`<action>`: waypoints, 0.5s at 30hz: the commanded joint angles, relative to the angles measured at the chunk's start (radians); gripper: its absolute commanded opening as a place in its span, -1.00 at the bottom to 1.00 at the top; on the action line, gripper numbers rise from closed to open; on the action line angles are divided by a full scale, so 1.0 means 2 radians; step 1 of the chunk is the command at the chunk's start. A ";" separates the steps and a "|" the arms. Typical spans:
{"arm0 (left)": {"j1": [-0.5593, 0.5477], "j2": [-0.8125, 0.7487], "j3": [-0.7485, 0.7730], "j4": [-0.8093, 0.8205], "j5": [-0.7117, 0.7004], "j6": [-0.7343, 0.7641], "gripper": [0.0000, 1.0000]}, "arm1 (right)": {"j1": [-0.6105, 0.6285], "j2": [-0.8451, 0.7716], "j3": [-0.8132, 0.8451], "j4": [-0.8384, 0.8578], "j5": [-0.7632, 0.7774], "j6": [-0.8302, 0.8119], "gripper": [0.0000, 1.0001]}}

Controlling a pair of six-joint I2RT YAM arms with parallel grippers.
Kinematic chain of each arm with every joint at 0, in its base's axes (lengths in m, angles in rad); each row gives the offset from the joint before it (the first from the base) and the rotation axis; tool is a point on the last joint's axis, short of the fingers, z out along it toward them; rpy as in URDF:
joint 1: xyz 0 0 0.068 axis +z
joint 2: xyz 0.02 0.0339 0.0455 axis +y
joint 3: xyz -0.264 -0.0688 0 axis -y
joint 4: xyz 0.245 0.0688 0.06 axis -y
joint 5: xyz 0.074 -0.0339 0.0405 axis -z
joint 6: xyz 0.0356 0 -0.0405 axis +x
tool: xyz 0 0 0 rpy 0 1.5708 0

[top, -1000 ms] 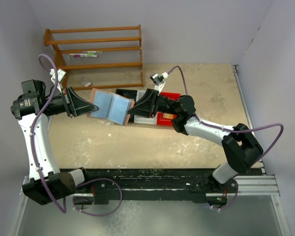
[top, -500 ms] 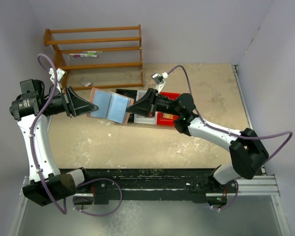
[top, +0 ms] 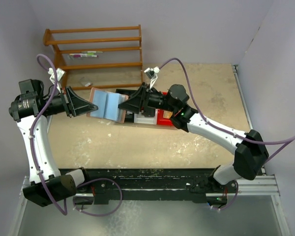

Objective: Take the credit cards out of the card holder

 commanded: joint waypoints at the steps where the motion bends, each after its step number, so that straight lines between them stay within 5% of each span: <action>1: 0.000 -0.014 0.021 0.009 0.138 -0.009 -1.00 | 0.009 -0.013 0.041 -0.062 0.044 -0.047 -0.13; 9: 0.000 -0.017 0.022 0.019 0.138 -0.022 -1.00 | 0.022 -0.017 0.061 -0.114 0.072 -0.076 -0.24; 15: 0.000 -0.018 0.020 0.023 0.138 -0.022 -1.00 | 0.030 -0.027 0.061 -0.110 0.070 -0.079 -0.55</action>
